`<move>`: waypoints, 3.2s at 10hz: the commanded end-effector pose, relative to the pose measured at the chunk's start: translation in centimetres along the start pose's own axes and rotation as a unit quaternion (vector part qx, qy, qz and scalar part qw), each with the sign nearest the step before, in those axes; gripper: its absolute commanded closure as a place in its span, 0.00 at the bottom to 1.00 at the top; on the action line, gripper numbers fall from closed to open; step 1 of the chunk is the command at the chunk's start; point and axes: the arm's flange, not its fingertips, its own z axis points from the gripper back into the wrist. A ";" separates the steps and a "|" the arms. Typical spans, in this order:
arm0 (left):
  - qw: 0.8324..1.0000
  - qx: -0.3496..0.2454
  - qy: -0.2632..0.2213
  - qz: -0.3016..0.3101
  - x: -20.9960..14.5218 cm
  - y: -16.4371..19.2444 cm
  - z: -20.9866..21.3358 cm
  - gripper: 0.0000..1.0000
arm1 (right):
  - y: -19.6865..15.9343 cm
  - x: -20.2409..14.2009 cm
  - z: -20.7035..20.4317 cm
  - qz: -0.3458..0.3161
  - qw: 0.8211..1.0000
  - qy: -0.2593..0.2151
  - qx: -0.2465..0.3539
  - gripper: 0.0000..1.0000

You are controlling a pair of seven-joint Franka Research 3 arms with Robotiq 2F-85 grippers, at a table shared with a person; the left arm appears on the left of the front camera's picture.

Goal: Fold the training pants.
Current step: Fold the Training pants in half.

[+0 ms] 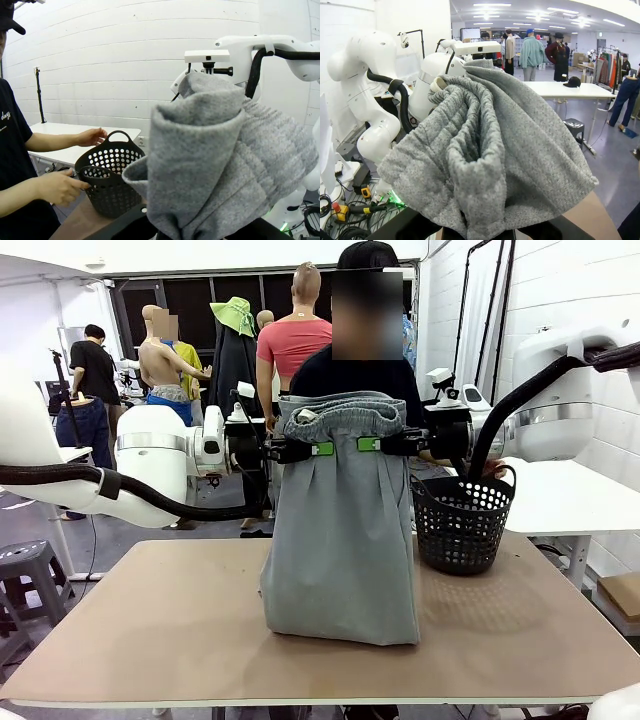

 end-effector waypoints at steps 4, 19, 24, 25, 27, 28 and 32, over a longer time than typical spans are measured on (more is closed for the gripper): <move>1.000 0.008 0.012 -0.012 1.4 2.5 2.0 1.00 | -3.1 1.5 -1.9 0.006 0.999 0.015 0.045 1.00; 0.998 0.031 0.040 -0.038 6.3 13.3 1.0 1.00 | -14.0 7.8 -4.2 0.084 0.995 0.052 0.017 1.00; 0.994 0.076 0.030 -0.078 10.6 17.9 1.1 1.00 | -18.4 13.2 -5.0 0.135 0.988 0.071 -0.021 1.00; 0.995 0.070 0.028 -0.069 9.8 19.4 1.6 1.00 | -20.2 12.8 -5.1 0.123 0.989 0.074 -0.036 1.00; 0.992 0.078 0.031 -0.093 11.0 16.6 2.0 1.00 | -17.3 13.2 -4.1 0.147 0.987 0.056 -0.014 1.00; 0.992 0.078 0.031 -0.093 11.0 16.6 2.0 1.00 | -17.3 13.2 -4.1 0.147 0.987 0.056 -0.014 1.00; 0.989 0.110 0.010 -0.094 10.6 21.9 2.0 1.00 | -21.7 13.4 -5.0 0.161 0.983 0.081 -0.039 1.00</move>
